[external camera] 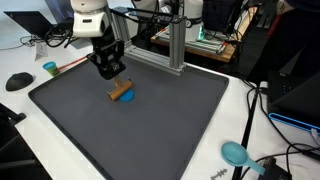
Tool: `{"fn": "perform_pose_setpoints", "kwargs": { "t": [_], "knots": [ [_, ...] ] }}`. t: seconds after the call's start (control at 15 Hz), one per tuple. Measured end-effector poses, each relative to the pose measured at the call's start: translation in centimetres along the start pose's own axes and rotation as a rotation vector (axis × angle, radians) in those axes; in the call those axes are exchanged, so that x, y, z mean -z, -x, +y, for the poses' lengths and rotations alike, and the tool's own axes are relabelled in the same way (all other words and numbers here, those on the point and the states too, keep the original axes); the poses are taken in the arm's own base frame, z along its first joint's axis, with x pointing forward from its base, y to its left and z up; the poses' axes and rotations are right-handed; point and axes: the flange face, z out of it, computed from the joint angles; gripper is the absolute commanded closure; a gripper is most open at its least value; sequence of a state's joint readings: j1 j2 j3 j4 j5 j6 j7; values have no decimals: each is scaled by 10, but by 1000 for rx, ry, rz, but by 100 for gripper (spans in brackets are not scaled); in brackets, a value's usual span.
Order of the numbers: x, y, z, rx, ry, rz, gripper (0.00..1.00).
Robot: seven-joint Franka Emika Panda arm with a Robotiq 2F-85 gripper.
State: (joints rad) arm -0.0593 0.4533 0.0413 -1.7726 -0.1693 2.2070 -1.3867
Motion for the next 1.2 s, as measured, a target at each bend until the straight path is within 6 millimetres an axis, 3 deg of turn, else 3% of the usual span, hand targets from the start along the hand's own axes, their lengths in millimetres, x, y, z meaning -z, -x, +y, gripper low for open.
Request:
{"fn": "perform_pose_setpoints", "kwargs": {
  "t": [0.2,0.53,0.73,0.93,1.2],
  "knots": [
    [6,7,1,-30,5,77,78],
    [51,43,-2,-201,21,285,78],
    [73,60,-5,-362,19,312,78],
    [78,59,-6,-526,0,312,78],
    [80,41,-6,-735,-34,294,78]
  ]
}}
